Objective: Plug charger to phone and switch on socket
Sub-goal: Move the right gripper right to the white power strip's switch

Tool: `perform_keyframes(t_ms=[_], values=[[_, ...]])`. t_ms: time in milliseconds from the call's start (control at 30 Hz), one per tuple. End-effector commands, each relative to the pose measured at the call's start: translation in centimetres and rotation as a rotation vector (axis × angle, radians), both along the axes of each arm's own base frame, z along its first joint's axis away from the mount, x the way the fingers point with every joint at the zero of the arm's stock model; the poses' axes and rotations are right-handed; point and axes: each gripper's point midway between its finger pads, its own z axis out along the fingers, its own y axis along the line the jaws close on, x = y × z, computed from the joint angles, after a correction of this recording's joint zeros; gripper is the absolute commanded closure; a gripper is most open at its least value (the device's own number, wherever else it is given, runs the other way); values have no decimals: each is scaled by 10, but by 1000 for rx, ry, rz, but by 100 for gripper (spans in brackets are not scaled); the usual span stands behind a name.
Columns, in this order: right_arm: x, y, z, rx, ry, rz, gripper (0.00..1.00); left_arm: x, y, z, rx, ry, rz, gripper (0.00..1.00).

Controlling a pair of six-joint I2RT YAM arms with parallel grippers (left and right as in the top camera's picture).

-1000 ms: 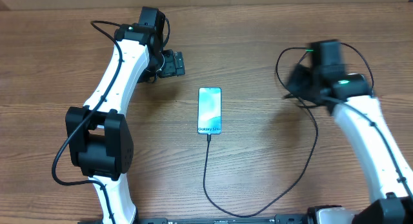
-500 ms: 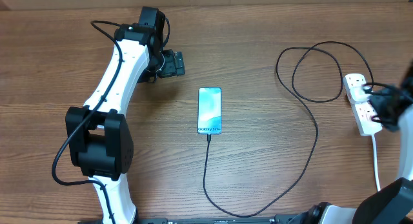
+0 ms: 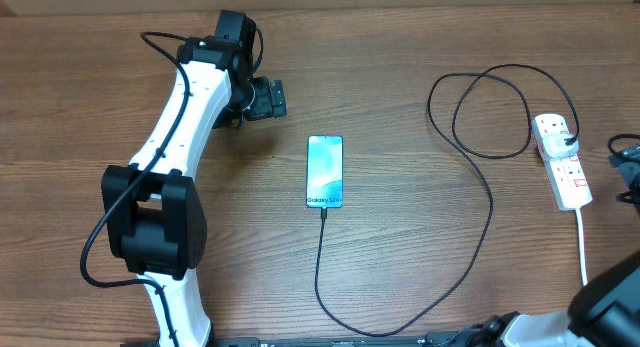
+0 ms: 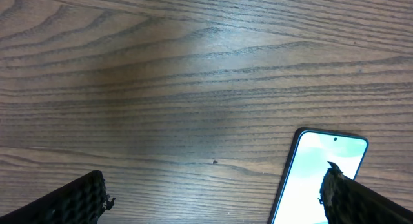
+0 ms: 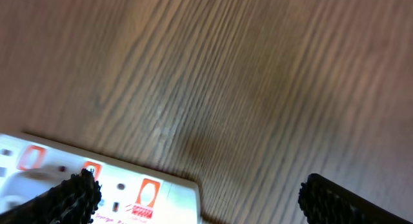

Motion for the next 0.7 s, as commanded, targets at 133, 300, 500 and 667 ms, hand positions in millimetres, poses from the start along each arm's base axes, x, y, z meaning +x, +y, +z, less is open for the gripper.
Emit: perform_keyframes(t_ms=[133, 300, 500, 667], values=[[2, 8, -14, 33, 41, 92, 0, 1, 3, 4, 10, -13, -5, 0], [18, 10, -13, 22, 11, 238, 1, 1, 3, 4, 10, -13, -5, 0], [25, 3, -24, -6, 31, 307, 7, 1, 3, 4, 10, -13, -5, 0], [31, 9, -46, 43, 37, 357, 4, 1, 3, 4, 10, -13, -5, 0]])
